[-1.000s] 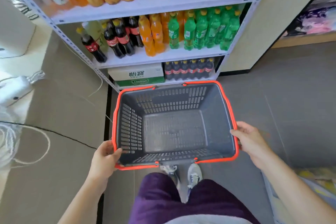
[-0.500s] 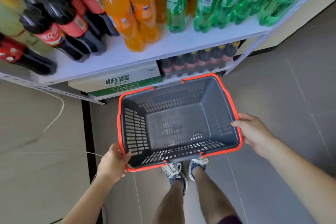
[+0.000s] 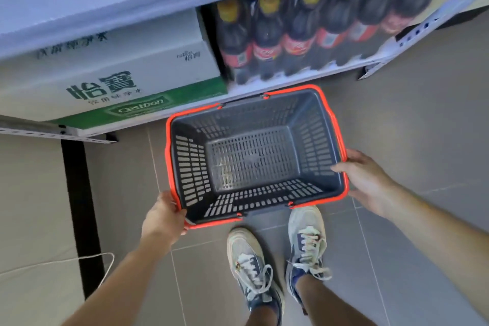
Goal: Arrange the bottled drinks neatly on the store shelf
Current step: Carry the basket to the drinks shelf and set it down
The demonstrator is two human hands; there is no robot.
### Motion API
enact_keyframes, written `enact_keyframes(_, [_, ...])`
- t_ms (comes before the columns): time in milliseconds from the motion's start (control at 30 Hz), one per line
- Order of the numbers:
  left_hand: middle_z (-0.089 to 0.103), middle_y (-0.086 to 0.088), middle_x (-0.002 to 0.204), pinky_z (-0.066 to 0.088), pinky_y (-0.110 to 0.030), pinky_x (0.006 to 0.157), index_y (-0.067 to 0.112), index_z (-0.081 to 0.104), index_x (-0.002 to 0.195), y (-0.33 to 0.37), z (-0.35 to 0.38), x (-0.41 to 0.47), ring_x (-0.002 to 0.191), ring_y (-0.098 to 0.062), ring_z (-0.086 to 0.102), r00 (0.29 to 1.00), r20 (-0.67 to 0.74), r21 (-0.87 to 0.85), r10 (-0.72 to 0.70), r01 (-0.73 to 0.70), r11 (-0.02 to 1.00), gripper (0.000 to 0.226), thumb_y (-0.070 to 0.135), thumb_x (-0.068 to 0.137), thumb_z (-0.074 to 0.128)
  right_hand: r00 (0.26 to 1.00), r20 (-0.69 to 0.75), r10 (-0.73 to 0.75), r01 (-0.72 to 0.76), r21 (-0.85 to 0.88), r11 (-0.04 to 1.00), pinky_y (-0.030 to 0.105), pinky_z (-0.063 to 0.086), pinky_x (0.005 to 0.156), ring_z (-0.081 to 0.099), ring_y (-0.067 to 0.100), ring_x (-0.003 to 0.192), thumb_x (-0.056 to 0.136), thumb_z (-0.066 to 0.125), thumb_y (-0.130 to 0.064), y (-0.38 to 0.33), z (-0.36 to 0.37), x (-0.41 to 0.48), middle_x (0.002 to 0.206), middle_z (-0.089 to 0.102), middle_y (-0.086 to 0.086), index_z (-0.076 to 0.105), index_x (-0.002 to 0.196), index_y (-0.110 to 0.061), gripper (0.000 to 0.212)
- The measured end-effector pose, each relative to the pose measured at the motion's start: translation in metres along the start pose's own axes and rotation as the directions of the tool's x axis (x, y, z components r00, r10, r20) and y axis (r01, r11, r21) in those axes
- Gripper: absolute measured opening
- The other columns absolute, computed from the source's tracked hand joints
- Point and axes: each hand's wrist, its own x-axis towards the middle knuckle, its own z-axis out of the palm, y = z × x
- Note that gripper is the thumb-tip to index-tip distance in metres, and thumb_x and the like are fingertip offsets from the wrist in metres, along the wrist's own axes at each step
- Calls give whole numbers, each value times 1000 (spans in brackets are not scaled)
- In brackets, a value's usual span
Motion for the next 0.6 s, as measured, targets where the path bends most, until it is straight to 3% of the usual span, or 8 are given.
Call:
enact_keyframes(100, [71,-9,77,60,-49,74,18,48,104,-1,8,17,65,-30,72,999,-28,-31,-33,32,999,25,2,86,54,999,6,-44,44,13,999,51,48,98,63,41,110,84,51,17,5,14,19,119,66,23,58,123,1,43])
enact_keyframes(233, [68,-18,98,56,-53,86,9,51,121,2,12,20,87,-40,68,996,-2,-170,-95,93,981,35,-6,89,51,996,48,-76,80,-100,992,51,44,105,62,33,114,85,56,9,6,18,29,120,67,14,57,125,-9,44])
enact_keyframes(300, [66,-19,109,53,-49,90,7,44,137,7,9,11,95,-41,64,993,34,-187,-109,114,976,48,-5,91,49,992,74,-105,117,-190,975,42,41,108,59,27,118,87,59,4,2,16,26,130,63,5,50,133,-13,49])
enact_keyframes(367, [56,-16,136,50,-47,97,13,32,149,15,-2,-5,115,-39,58,995,11,-98,-99,100,990,62,1,92,53,989,64,-132,144,-259,955,24,30,107,46,20,133,90,61,-1,-7,14,15,142,45,-8,32,151,-17,69])
enact_keyframes(400, [51,-14,143,49,-46,98,15,30,151,19,-10,-16,119,-38,57,996,-24,-56,-85,84,995,64,3,92,54,989,16,-150,148,-292,945,21,27,103,41,19,136,90,61,-3,-11,13,6,147,42,-4,26,154,-17,74])
enact_keyframes(433, [50,-13,143,49,-45,97,16,34,149,26,-20,-30,117,-39,58,996,-62,-37,-61,59,998,61,4,93,53,983,-37,-182,161,-316,935,22,30,100,45,20,133,90,60,-3,-16,9,-5,147,45,2,31,152,-15,70])
enact_keyframes(500, [60,-12,132,50,-43,95,16,51,139,42,-44,-66,108,-38,61,991,-133,-41,19,-25,999,46,6,94,52,967,-83,-242,200,-345,917,25,39,91,60,23,107,89,58,0,-26,-1,-36,125,64,10,54,135,-9,47])
enact_keyframes(600, [72,-11,99,51,-37,84,18,70,113,73,-90,-131,96,-35,66,972,-170,-44,164,-174,984,26,10,95,53,955,22,-297,276,-441,854,31,47,90,66,24,93,89,59,0,-47,-22,-102,99,72,6,67,112,-16,29])
